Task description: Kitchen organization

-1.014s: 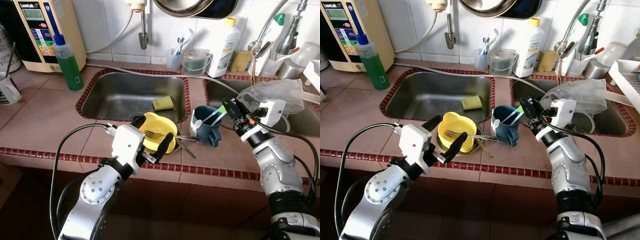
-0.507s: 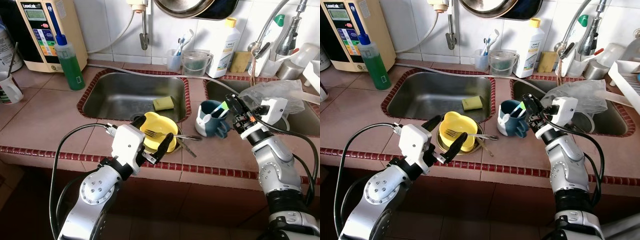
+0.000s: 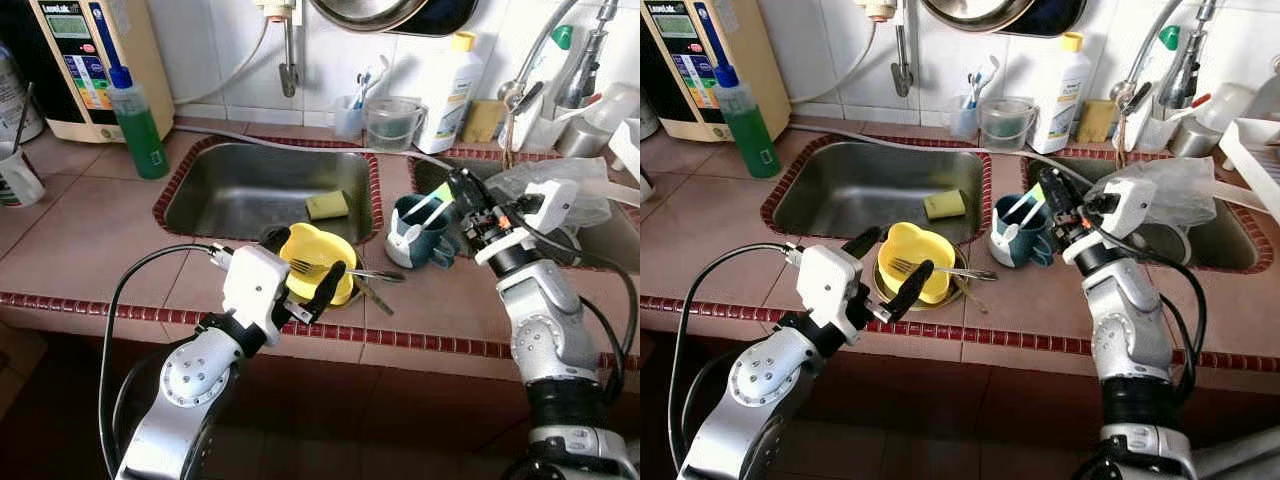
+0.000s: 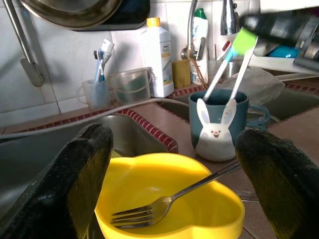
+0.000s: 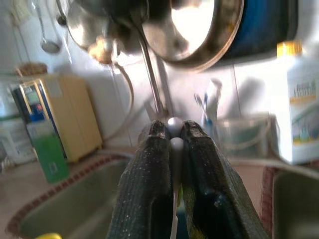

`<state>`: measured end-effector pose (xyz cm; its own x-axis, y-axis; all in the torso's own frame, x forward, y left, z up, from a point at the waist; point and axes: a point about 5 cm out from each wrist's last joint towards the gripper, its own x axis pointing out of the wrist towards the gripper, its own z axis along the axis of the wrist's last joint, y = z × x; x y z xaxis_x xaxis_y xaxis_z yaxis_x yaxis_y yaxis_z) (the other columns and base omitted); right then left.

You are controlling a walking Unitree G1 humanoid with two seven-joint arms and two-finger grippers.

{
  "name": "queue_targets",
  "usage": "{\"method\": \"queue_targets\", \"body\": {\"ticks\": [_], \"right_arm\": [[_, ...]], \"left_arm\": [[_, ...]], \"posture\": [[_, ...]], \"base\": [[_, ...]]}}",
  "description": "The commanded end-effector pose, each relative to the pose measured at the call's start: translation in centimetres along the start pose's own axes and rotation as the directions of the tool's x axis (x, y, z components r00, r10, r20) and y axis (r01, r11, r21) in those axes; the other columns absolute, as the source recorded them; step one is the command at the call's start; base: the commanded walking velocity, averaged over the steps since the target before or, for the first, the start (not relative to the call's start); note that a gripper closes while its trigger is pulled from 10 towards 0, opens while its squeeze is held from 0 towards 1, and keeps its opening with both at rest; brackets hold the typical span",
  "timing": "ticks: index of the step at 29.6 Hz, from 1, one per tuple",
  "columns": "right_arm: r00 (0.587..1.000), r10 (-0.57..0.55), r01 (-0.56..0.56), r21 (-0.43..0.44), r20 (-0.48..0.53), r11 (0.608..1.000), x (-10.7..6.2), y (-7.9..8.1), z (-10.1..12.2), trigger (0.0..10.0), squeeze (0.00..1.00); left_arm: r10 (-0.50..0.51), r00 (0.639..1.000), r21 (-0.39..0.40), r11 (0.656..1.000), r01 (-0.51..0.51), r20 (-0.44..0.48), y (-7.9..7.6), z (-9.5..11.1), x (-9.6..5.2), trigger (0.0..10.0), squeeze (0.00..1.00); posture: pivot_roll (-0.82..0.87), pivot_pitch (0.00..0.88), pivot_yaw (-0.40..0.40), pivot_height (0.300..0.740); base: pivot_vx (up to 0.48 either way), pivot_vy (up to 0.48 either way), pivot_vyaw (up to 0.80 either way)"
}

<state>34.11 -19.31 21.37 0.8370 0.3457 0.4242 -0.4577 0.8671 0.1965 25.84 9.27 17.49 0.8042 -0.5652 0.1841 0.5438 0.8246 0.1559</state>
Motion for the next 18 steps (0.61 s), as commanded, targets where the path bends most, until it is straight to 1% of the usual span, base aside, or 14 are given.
{"method": "queue_targets", "body": {"ticks": [1,2,3,6,14,15,16,17,18], "right_arm": [[1.000,0.015,-0.015,-0.007,0.027,1.000,0.1,0.5,0.9,10.0,0.00],[0.999,0.017,-0.017,-0.007,0.035,1.000,0.1,0.7,1.2,10.0,0.00],[0.998,0.020,-0.019,-0.010,0.057,1.000,0.0,1.1,2.1,10.0,0.00],[0.997,0.015,-0.013,-0.016,0.076,1.000,-0.2,1.5,3.0,10.0,0.00],[0.989,0.017,-0.006,-0.076,0.146,0.997,-0.5,2.5,5.7,10.0,0.00],[0.986,0.021,-0.004,-0.103,0.166,0.995,-0.6,2.9,6.5,10.0,0.00],[0.985,0.018,0.001,-0.115,0.170,0.993,-0.6,2.9,6.7,10.0,0.00],[0.982,0.013,0.014,-0.143,0.190,0.990,-0.6,3.1,7.1,10.0,0.00],[0.976,-0.013,0.063,-0.219,0.219,0.974,-0.5,3.1,7.7,10.0,0.00]], "left_arm": [[0.005,1.000,0.002,1.000,-0.006,0.007,0.4,0.2,0.1,10.0,0.00],[0.008,1.000,0.001,1.000,-0.008,0.009,0.5,0.3,0.1,10.0,0.00],[0.020,1.000,-0.007,1.000,-0.020,0.016,0.9,0.4,0.3,10.0,0.00],[0.032,0.999,-0.016,0.999,-0.032,0.023,1.3,0.5,0.4,10.0,0.00],[0.064,0.997,-0.036,0.997,-0.062,0.041,2.4,0.9,0.7,10.0,0.00],[0.082,0.995,-0.041,0.996,-0.080,0.056,3.1,1.3,0.9,10.0,0.00],[0.087,0.994,-0.044,0.995,-0.085,0.061,3.2,1.4,1.0,10.0,0.00],[0.102,0.992,-0.040,0.994,-0.099,0.070,3.7,1.7,1.1,10.0,0.00],[0.126,0.988,-0.036,0.992,-0.124,0.086,4.6,2.1,1.3,10.0,0.00]], "posture": [[0.01,0.065,-0.001,0.740],[0.01,0.063,-0.003,0.740],[0.00,0.059,-0.004,0.740],[0.00,0.051,-0.003,0.740],[-0.02,0.038,0.000,0.740],[-0.02,0.037,0.001,0.740],[-0.02,0.037,0.001,0.740],[-0.02,0.034,0.001,0.740],[-0.02,0.032,0.001,0.740]], "base": [[0.000,0.000,0.00],[0.000,0.000,0.00],[0.000,0.000,0.00],[0.000,0.000,0.00],[0.000,0.000,0.00],[0.000,0.000,0.00],[0.000,0.000,0.00],[0.000,0.000,0.00],[0.000,0.000,0.00]]}}
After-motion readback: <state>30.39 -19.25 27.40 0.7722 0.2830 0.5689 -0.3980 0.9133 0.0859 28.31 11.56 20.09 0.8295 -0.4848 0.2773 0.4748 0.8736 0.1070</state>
